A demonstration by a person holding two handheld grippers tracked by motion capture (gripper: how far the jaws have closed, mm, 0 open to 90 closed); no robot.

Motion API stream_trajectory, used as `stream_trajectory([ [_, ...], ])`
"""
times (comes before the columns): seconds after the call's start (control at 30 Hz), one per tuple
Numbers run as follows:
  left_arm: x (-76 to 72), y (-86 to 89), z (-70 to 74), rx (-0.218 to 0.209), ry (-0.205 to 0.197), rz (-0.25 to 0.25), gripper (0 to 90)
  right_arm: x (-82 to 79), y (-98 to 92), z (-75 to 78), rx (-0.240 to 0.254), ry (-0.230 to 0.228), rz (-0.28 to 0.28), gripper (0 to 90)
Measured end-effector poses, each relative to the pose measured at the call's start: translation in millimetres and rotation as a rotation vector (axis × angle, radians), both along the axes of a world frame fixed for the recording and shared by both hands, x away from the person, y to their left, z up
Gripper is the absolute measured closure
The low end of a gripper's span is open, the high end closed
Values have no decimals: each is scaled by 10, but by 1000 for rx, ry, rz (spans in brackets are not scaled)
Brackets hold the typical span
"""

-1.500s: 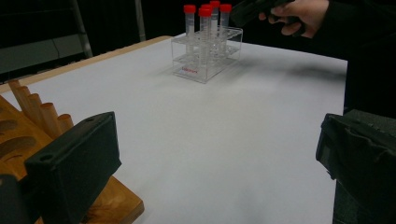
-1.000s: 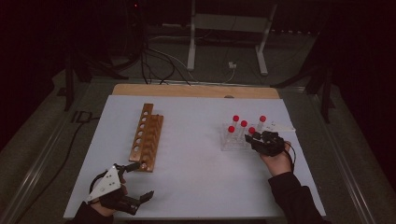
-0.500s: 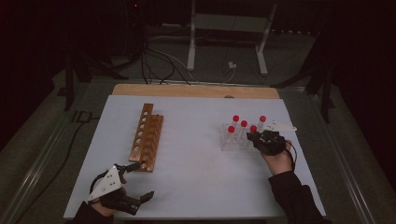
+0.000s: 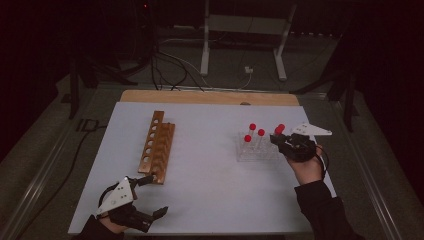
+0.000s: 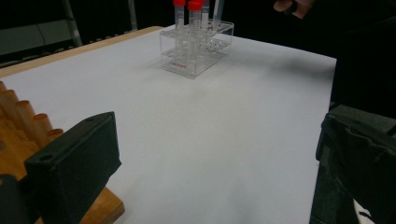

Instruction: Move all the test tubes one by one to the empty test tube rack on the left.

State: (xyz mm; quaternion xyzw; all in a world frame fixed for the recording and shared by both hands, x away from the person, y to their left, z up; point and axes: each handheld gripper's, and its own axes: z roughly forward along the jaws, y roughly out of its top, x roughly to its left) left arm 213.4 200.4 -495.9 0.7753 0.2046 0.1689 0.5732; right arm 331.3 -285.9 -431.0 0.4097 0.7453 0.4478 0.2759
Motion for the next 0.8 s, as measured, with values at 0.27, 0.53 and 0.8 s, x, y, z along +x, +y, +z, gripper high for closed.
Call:
stream_trajectory([
  [0.27,25,-27,143,-24,36,-21,4,-162,39,202,-7,-11,49,753],
  [0.53,84,-86,336,0,42,-55,4,-309,190,176,-16,6,117,752],
  [0.8,161,-238,468,10,49,-98,4,-404,357,61,-26,25,178,752],
])
